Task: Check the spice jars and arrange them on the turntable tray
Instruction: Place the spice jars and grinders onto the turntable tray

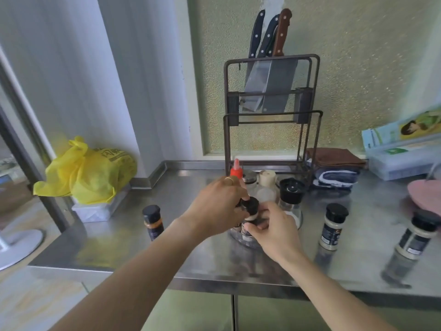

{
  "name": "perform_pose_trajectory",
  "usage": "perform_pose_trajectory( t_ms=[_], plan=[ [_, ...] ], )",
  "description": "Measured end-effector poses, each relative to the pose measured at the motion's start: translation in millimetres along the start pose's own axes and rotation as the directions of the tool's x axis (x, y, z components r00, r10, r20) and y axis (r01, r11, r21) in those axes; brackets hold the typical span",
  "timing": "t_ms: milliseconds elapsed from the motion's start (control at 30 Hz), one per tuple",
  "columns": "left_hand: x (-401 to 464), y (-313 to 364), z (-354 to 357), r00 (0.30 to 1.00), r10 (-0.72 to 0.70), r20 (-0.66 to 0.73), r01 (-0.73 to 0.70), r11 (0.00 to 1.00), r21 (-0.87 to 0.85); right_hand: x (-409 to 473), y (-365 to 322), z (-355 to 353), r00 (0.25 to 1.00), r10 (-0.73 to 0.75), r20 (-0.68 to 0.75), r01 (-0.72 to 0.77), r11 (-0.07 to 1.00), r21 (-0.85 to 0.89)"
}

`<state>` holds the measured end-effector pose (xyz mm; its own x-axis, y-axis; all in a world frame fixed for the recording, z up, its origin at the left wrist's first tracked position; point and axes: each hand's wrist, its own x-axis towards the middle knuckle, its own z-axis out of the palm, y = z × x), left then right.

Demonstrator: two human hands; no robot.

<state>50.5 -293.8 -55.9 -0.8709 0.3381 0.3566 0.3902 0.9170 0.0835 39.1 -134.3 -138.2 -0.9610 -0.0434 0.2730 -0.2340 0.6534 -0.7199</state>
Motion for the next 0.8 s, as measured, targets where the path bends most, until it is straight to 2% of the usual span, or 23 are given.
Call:
perform_pose_trajectory(
  t_ms=[100,167,200,267,367,433,467,500,533,600,667,733,800],
  plan=[
    [-22.1,-20.3,-14.6,0.991,-0.073,-0.115,0.067,0.996,-0.058,-9.9,-8.4,-10.6,0.996,-0.031,-0.086,0.027,0.998,-0.050],
    [-44.3,-46.1,-23.0,0.949,-0.191,-0.252,0.179,0.981,-0.072,-23.1,-25.6,-14.2,0.966,-0.135,-0.222,0.130,0.991,-0.039],
    [-56.3,-61.2,-24.3,0.910,-0.265,-0.319,0.250,0.964,-0.088,-28.6,-38.0,-9.8,0.953,-0.187,-0.238,0.194,0.981,0.007],
    [-79.2,-87.9,-23.9,0.812,-0.462,-0.356,0.419,0.887,-0.195,-36.0,-64.6,13.0,0.957,-0.266,-0.114,0.277,0.957,0.086],
    [-106.3,-108.7,-17.7,0.640,-0.752,-0.159,0.645,0.638,-0.419,-32.8,-95.4,69.7,0.945,-0.270,0.187,0.262,0.963,0.066],
    [-117.3,-113.2,-9.3,0.554,-0.831,0.048,0.699,0.432,-0.570,-25.0,-110.3,105.7,0.926,-0.236,0.295,0.223,0.972,0.078],
    [-121.6,-114.3,-4.1,0.535,-0.833,0.141,0.685,0.329,-0.650,-21.5,-116.8,118.9,0.923,-0.221,0.316,0.203,0.975,0.091],
    [-125.0,-112.2,-0.8,0.537,-0.819,0.205,0.657,0.253,-0.710,-18.7,-123.3,128.1,0.922,-0.209,0.326,0.188,0.978,0.095],
    [-127.5,-109.7,1.6,0.553,-0.806,0.211,0.634,0.243,-0.734,-17.9,-129.3,132.9,0.923,-0.201,0.329,0.179,0.979,0.097],
    [-129.9,-102.0,-1.0,0.583,-0.804,0.118,0.617,0.344,-0.707,-20.1,-136.9,130.4,0.935,-0.202,0.292,0.169,0.977,0.133],
    [-124.2,-81.6,-19.7,0.628,-0.778,0.012,0.552,0.435,-0.712,-26.3,-134.9,106.3,0.954,-0.231,0.190,0.193,0.961,0.200],
    [-109.6,-51.0,-45.7,0.706,-0.705,-0.070,0.430,0.505,-0.749,-33.3,-124.0,66.2,0.961,-0.270,0.063,0.248,0.938,0.242],
    [-88.6,-18.9,-65.7,0.817,-0.568,-0.104,0.327,0.603,-0.727,-38.0,-110.5,17.6,0.955,-0.290,-0.059,0.295,0.924,0.242]
  ],
)
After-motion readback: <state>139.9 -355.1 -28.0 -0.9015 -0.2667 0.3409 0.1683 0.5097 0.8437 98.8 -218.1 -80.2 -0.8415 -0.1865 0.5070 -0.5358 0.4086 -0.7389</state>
